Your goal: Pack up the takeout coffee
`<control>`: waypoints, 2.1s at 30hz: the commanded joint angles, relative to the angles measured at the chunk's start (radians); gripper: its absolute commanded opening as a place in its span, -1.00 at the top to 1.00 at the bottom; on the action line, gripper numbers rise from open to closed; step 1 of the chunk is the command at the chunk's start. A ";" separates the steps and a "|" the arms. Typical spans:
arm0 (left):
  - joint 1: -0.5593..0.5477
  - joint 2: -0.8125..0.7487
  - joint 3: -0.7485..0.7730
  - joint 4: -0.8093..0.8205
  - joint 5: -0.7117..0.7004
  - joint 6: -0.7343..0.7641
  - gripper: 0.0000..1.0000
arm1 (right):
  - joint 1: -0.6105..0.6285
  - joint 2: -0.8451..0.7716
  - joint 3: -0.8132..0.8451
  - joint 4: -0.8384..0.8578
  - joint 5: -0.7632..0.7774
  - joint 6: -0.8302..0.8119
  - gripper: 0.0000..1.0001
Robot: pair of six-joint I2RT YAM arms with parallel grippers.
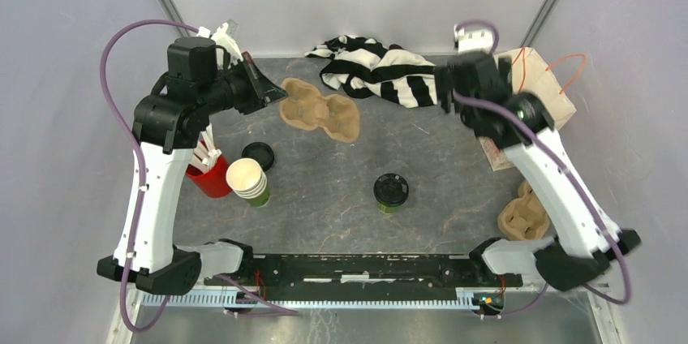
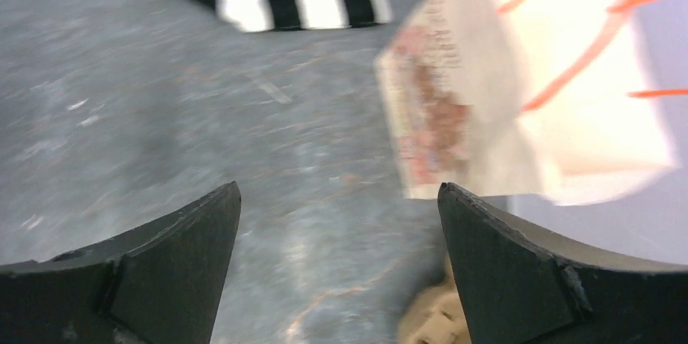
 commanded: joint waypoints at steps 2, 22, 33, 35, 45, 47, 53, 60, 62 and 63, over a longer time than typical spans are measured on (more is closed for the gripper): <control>-0.085 -0.022 0.046 -0.030 -0.082 0.100 0.96 | -0.234 0.283 0.378 -0.135 0.208 -0.168 -0.96; -0.126 -0.022 0.073 -0.030 -0.080 0.124 0.96 | -0.643 0.286 0.197 0.301 -0.448 -0.326 0.54; -0.123 -0.012 0.062 -0.030 -0.078 0.098 0.96 | -0.521 0.012 -0.162 0.531 -1.205 -0.467 1.00; -0.123 -0.008 0.060 -0.030 -0.076 0.090 0.96 | -0.470 -0.009 -0.210 0.559 -1.319 -0.466 1.00; -0.123 -0.072 0.051 -0.023 -0.210 0.033 0.96 | -0.161 0.211 -0.064 0.392 -1.468 -0.597 1.00; -0.123 -0.106 0.049 -0.023 -0.263 0.014 0.96 | -0.115 0.255 -0.015 0.365 -1.464 -0.618 1.00; -0.123 -0.171 0.054 0.012 -0.342 -0.021 0.96 | -0.094 0.288 0.008 0.397 -1.311 -0.531 0.81; -0.124 -0.217 0.026 0.084 -0.375 -0.026 0.96 | -0.092 0.215 -0.007 0.409 -1.035 -0.223 -0.31; -0.123 -0.212 0.021 0.094 -0.374 -0.027 0.96 | -0.094 0.188 0.000 0.384 -0.971 -0.138 -0.54; -0.123 -0.208 0.021 0.098 -0.372 -0.027 0.96 | -0.093 0.178 0.009 0.372 -0.942 -0.103 -0.63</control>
